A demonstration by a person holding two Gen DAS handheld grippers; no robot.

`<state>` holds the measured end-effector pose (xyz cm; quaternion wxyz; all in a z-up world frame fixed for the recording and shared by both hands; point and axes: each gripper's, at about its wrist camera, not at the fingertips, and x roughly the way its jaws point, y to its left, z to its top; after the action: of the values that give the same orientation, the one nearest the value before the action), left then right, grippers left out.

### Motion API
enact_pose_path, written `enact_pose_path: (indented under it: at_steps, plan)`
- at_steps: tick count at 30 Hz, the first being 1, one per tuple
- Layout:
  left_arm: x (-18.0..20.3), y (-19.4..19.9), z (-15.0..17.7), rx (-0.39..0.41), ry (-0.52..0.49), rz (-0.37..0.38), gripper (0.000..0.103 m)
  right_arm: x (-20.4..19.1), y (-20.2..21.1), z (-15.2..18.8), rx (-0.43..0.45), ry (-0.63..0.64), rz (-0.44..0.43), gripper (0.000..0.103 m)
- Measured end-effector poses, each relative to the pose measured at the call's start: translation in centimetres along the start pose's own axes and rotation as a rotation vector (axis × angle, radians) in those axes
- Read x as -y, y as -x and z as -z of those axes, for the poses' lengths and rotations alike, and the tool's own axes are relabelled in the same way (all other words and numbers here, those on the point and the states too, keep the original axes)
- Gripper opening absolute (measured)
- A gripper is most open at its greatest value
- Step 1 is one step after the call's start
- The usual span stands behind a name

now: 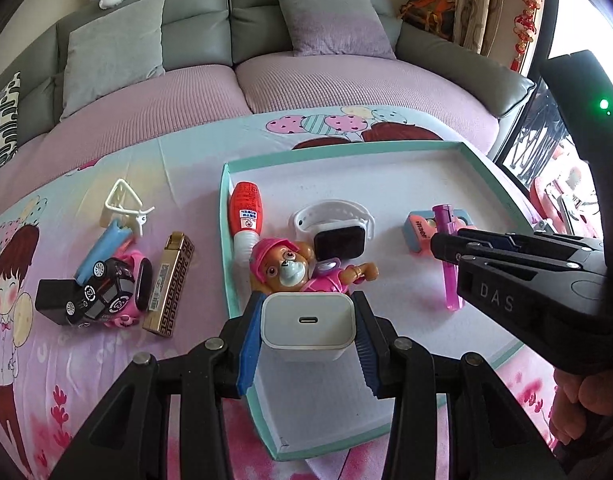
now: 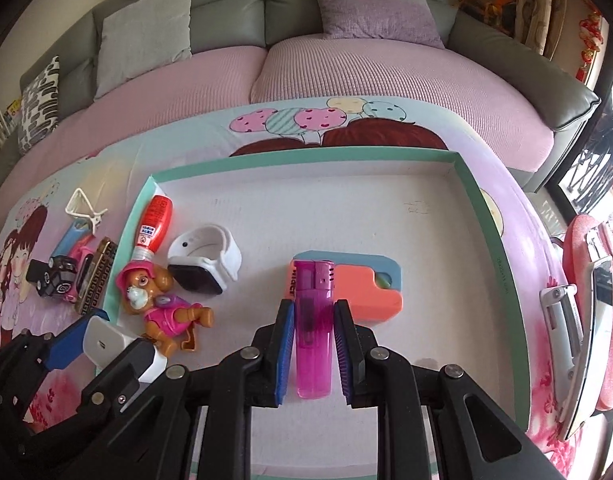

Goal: Organize rigid objects
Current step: 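Carry the white charger and pink lighter into the tray and open both tools, then move both tools back toward the pile of items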

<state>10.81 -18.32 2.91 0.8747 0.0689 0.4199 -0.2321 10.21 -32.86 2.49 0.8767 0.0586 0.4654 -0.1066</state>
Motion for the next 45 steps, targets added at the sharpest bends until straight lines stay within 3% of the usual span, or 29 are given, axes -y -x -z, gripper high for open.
enact_pose_path:
  at_steps: [6, 9, 12, 16, 18, 21, 25, 28, 33, 39, 42, 44, 45]
  plan:
    - [0.0, -0.1, -0.1, -0.001, -0.004, -0.006, 0.044, -0.1, -0.2, 0.1, -0.020, 0.003, 0.016, 0.022]
    - [0.0, 0.0, -0.1, -0.002, -0.004, 0.000, 0.054, -0.2, -0.3, 0.0, -0.025, 0.002, 0.021, 0.025]
    - [0.0, 0.2, -0.2, 0.010, 0.000, 0.008, 0.060, -0.1, -0.2, -0.1, -0.020, -0.003, 0.019, 0.033]
    - [-0.1, 0.6, -0.4, 0.024, 0.006, 0.014, 0.061, 0.0, 0.8, -0.4, 0.018, -0.004, 0.035, 0.054]
    - [-0.2, 1.0, -0.6, 0.035, 0.011, 0.011, 0.064, 0.1, 1.3, -0.5, 0.038, -0.011, 0.036, 0.056]
    - [-0.6, 1.5, -0.8, 0.061, 0.025, 0.002, 0.076, 0.4, 1.8, -0.7, 0.056, -0.026, 0.035, 0.060]
    - [-1.2, 2.0, -1.0, 0.088, 0.048, -0.009, 0.077, 0.8, 2.2, -0.8, 0.075, -0.047, 0.031, 0.065]
    - [-2.1, 2.2, -1.1, 0.101, 0.080, -0.033, 0.082, 1.0, 2.4, -0.9, 0.083, -0.059, 0.025, 0.067]
    - [-4.5, 2.8, -1.1, 0.119, 0.179, -0.055, 0.082, 0.9, 2.1, -0.9, 0.078, -0.057, 0.015, 0.069]
    - [-8.1, 3.5, -0.7, 0.139, 0.286, -0.131, 0.082, 0.0, 1.9, -0.9, 0.077, -0.036, -0.009, 0.079]
    - [-10.0, 3.9, -0.4, 0.149, 0.340, -0.174, 0.083, -0.5, 1.9, -1.0, 0.081, -0.027, -0.018, 0.089]
    - [-11.4, 4.2, 0.1, 0.159, 0.385, -0.194, 0.088, -0.9, 1.9, -1.0, 0.087, -0.019, -0.029, 0.101]
    - [-12.1, 4.3, 0.3, 0.163, 0.413, -0.193, 0.094, -1.2, 1.9, -1.0, 0.090, -0.013, -0.038, 0.102]
